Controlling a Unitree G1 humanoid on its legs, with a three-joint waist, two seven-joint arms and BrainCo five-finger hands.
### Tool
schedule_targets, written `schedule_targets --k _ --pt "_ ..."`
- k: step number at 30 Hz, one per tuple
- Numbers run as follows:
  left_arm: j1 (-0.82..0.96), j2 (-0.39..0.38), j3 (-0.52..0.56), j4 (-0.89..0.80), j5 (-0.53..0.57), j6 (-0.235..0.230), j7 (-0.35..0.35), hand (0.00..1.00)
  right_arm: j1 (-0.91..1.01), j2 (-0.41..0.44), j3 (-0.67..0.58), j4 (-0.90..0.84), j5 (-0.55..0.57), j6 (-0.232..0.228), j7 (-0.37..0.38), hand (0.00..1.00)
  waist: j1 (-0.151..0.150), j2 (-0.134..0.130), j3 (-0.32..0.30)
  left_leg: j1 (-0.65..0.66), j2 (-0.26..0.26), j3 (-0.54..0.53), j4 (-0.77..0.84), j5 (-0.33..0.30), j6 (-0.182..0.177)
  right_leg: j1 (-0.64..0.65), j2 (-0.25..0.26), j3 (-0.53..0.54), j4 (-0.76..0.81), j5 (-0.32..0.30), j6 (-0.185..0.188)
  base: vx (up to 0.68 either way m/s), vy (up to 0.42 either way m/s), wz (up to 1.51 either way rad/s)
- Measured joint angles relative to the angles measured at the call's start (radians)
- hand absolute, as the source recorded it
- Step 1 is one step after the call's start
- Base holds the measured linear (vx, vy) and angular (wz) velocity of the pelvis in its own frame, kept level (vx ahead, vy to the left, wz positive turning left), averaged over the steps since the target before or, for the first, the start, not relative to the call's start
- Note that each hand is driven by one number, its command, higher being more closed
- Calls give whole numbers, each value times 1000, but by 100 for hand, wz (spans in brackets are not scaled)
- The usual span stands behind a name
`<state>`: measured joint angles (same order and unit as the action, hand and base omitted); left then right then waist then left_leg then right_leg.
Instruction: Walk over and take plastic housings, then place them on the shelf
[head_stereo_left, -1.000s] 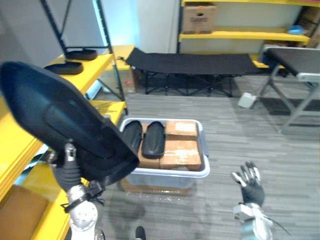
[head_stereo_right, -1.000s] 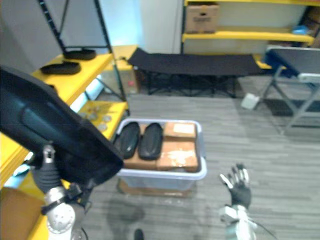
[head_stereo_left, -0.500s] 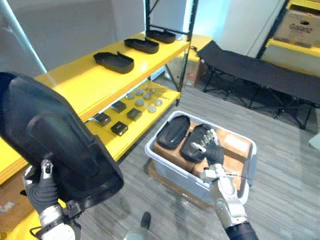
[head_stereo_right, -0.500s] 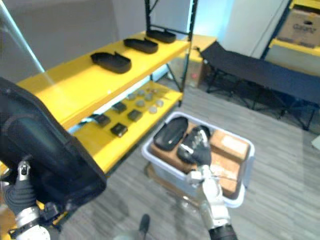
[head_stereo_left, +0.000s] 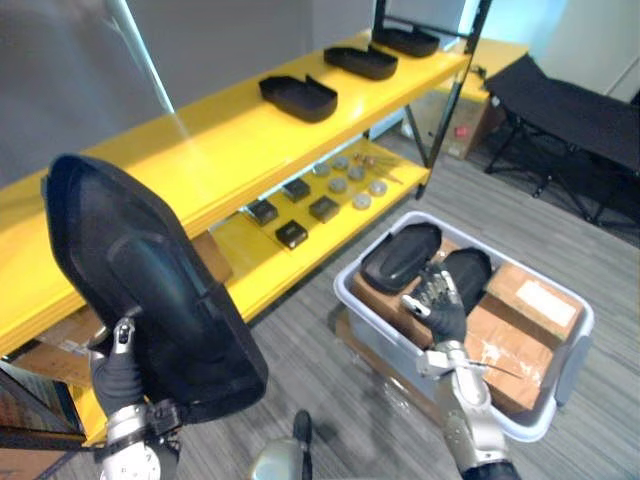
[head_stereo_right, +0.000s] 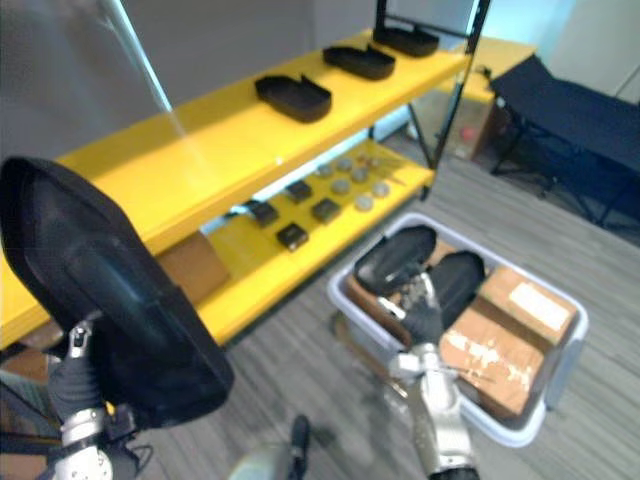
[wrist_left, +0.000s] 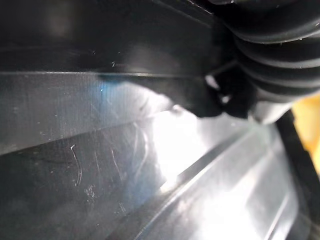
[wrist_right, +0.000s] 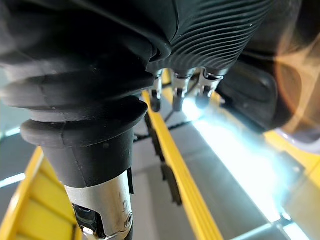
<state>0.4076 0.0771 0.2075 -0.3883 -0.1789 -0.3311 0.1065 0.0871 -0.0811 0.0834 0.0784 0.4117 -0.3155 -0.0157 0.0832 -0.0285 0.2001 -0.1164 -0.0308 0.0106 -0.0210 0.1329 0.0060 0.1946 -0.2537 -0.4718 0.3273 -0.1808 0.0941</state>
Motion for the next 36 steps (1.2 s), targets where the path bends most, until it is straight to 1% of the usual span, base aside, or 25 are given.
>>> schedule_targets --k 1,3,4,6,9,11,13,16,19,21,22,23,24,25,26,27,28,29,30,31,32,33,34,35,36 --pt "-25 26 -1 9 -4 0 0 100 0 0 1 -12 -20 -22 21 0 -4 4 2 6 -2 -31 -24 16 1 -10 14 44 14 -33 -35 64 -77 66" --pt "-58 44 2 29 -5 0 6 100 -17 -6 27 -17 -39 -38 59 0 -2 -2 1 7 -15 -59 -29 29 -5 -10 36 62 -17 -60 -57 44 -108 55" --pt "-60 38 3 38 -4 0 11 100 -39 -12 45 -16 -42 -38 89 0 6 3 4 6 -20 -65 -17 34 -11 9 38 67 -34 -68 -61 29 -115 27" --pt "-54 33 2 35 2 0 16 100 -104 -36 89 5 -41 -42 140 0 18 28 20 -17 -13 -75 18 38 -17 25 60 68 -68 -82 -36 -15 -159 11" --pt "-50 30 1 35 1 1 34 100 -158 -58 141 23 -41 -42 174 0 27 58 43 -25 3 -86 29 54 -41 37 88 65 -79 -108 3 -105 -136 9" --pt "-48 30 1 33 1 1 40 100 -166 -60 160 24 -41 -42 186 0 33 67 49 -25 15 -95 28 61 -51 38 102 59 -80 -131 5 -132 -118 10" --pt "-45 29 -10 32 2 0 37 100 -160 -63 185 28 -41 -42 189 0 24 77 54 -25 23 -125 28 65 -56 50 115 29 -71 -143 -8 -136 -100 37" --pt "-39 27 -17 31 2 0 26 100 -159 -62 214 58 -42 -58 188 0 32 73 59 -29 23 -134 29 62 -59 58 117 -8 -56 -166 -17 -67 -23 33" --pt "-37 27 -11 31 2 -2 7 100 -160 -55 228 61 -41 -61 187 0 46 60 65 -56 9 -104 57 58 -52 61 95 -37 -58 -171 -10 23 45 24" --pt "-44 27 22 23 2 -3 -14 100 -160 -34 230 71 -43 -61 178 0 67 29 84 -66 -29 -84 95 23 -32 78 57 -48 -66 -172 -3 97 89 8" --pt "-49 28 31 20 2 -3 -16 100 -160 -28 231 79 -44 -61 171 0 70 18 88 -68 -40 -74 112 6 -27 86 45 -49 -69 -172 -1 132 110 4" --pt "-57 27 45 12 1 -3 -23 100 -160 -18 230 102 -45 -61 162 0 70 0 81 -79 -60 -63 144 -30 -19 90 26 -47 -42 -155 22 130 73 8" --pt "-66 25 46 12 1 -2 -25 100 -159 -18 229 109 -45 -61 158 0 68 1 81 -79 -66 -65 157 -40 -11 79 13 -44 -1 -145 11 179 119 20" --pt "-84 28 43 12 1 -2 -32 100 -151 -19 227 119 -44 -64 148 0 64 8 78 -76 -73 -72 172 -59 2 36 -11 -25 113 -113 -35 184 166 17" --pt "-106 39 42 12 3 -2 -38 100 -146 -18 225 126 -45 -72 147 0 61 9 77 -65 -75 -79 173 -80 13 -37 -34 28 261 -54 -95 203 241 16" --pt "-116 46 42 12 4 -1 -38 100 -146 -16 224 127 -48 -73 147 0 57 7 78 -53 -76 -82 170 -88 20 -79 -43 68 342 -4 -114 215 219 20" --pt "-134 60 36 15 5 3 -34 100 -145 -13 220 128 -67 -75 147 0 35 8 78 -23 -71 -109 157 -98 27 -159 -43 157 488 81 -106 242 128 45" --pt "-157 82 8 24 4 6 -20 100 -137 -6 213 127 -75 -82 148 0 12 13 81 8 -71 -143 132 -101 35 -217 -5 214 554 10 -81 222 59 56" --pt "-170 88 3 31 4 8 -13 100 -131 -2 213 124 -75 -82 148 0 4 10 79 22 -69 -159 123 -101 41 -240 24 236 547 -26 -77 215 31 69" --pt "-194 95 -25 43 1 8 -2 100 -122 1 213 114 -79 -82 150 0 -15 10 77 37 -69 -191 115 -103 45 -278 91 275 468 -77 -79 204 22 75" --pt "-227 96 -54 66 0 8 0 100 -97 -2 207 73 -80 -82 153 0 -27 11 77 41 -73 -225 113 -106 45 -315 156 326 344 -98 -83 195 1 81" --pt "-239 97 -67 80 -1 8 2 100 -83 -4 206 50 -80 -82 156 0 -36 11 77 41 -76 -243 110 -107 44 -330 188 355 281 -99 -81 181 -37 95" --pt "-250 100 -93 110 -1 8 3 100 -54 -6 206 8 -81 -82 160 0 -52 2 72 44 -89 -278 106 -106 37 -354 223 404 182 -92 -75 156 -73 96" --pt "-247 103 -115 132 0 8 4 100 -33 -13 209 -11 -81 -82 165 0 -58 2 72 52 -108 -301 100 -111 33 -356 223 415 120 -77 -79 204 -120 94" --pt "-221 102 -127 134 0 9 11 100 -28 -23 217 -21 -79 -82 172 0 -53 -16 60 64 -133 -311 99 -127 35 -345 207 419 56 -52 -97 185 -133 55"
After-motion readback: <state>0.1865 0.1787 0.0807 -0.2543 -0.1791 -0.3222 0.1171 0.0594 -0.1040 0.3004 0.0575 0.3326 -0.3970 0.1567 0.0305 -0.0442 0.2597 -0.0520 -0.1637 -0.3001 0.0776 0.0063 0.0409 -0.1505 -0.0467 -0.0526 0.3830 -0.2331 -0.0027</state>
